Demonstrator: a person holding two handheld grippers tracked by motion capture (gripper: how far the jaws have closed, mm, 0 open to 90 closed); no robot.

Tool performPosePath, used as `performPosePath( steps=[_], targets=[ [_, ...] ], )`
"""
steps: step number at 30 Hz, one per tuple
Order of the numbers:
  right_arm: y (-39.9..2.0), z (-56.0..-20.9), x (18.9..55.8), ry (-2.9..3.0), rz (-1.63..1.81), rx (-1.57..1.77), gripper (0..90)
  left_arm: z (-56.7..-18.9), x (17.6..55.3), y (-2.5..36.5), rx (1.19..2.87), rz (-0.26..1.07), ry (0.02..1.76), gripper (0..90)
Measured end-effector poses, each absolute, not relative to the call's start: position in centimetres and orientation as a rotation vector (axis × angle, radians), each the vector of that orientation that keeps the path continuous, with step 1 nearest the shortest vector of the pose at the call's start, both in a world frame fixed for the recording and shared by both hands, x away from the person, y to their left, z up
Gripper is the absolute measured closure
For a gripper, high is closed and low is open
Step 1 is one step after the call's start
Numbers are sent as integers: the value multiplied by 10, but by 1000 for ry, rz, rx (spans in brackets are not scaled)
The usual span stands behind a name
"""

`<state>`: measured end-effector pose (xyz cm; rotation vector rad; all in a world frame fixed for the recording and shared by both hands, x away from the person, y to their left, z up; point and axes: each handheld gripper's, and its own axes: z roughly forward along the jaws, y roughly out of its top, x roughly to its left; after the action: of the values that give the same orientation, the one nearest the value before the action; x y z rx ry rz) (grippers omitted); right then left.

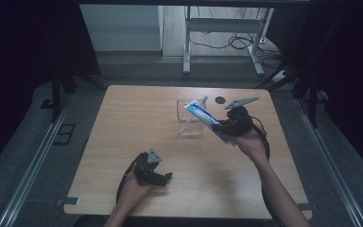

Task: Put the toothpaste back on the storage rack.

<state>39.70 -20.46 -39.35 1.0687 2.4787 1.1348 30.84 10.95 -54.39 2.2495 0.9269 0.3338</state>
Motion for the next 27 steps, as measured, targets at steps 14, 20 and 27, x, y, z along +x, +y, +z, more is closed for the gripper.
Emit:
performPosePath(
  steps=[14, 20, 27],
  targets=[
    [-185, -395, 420, 2464, 1155, 1046, 730, -544, 308, 109, 2249, 335, 926, 63],
    [-179, -393, 429, 2455, 1160, 1037, 730, -544, 308, 109, 2249, 334, 927, 63],
    [-171, -391, 440, 2443, 1175, 1036, 729, -544, 308, 109, 2249, 334, 927, 63]
  ],
)
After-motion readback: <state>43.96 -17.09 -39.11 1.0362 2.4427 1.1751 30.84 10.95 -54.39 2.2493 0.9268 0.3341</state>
